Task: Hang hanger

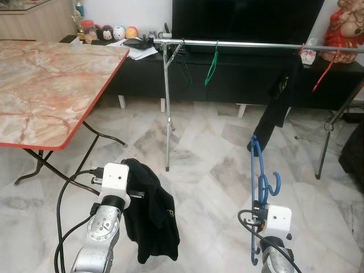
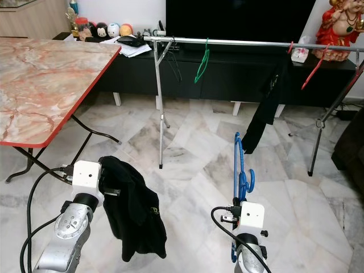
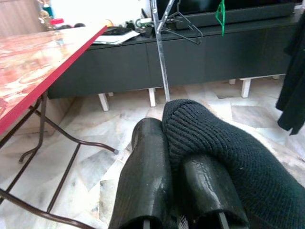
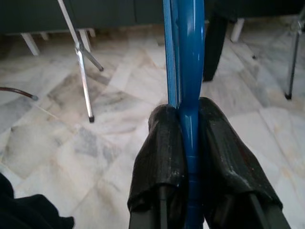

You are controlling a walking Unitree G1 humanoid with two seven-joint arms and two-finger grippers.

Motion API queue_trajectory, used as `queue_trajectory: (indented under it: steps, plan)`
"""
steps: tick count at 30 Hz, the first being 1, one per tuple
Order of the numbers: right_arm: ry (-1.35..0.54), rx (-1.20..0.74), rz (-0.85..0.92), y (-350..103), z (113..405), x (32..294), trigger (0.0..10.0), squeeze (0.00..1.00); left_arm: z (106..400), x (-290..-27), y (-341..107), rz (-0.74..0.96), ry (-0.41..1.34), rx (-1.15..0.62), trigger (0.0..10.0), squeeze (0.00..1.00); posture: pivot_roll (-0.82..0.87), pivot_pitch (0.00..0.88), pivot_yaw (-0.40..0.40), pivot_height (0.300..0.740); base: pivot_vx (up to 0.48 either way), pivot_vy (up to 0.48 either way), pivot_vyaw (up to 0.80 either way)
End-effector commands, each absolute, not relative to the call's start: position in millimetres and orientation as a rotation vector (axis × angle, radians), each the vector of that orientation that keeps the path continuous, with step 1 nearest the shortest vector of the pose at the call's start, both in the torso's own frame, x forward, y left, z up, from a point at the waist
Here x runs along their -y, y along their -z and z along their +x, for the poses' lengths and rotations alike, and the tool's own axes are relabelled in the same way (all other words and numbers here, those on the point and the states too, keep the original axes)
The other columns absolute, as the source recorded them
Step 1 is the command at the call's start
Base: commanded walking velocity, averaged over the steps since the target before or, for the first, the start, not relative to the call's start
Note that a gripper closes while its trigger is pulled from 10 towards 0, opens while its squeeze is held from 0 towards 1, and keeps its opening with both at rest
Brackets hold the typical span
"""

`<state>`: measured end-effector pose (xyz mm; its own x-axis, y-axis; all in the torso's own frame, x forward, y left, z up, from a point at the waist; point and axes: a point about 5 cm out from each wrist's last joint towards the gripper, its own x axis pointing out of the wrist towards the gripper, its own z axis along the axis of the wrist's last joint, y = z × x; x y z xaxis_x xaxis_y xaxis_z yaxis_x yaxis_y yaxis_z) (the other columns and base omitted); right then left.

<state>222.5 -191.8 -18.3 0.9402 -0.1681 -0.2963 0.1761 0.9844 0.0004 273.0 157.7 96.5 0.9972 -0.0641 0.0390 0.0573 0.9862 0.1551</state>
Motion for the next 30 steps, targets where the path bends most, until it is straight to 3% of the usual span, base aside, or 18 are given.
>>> queue_trajectory:
  steps: [1,30]
  plan:
    - [0.181,-0.282,0.031,16,225,192,10.0,0.00,275,-157,-107,0.155,0.065,0.086,10.0,0.00,-0.06,0.000,-0.029,0.740,0.000,0.379,0.00]
    - [0.187,-0.239,0.023,5,239,191,10.0,0.00,277,-160,-107,0.146,0.053,0.064,10.0,0.00,-0.04,0.000,-0.039,0.740,0.000,0.378,0.00]
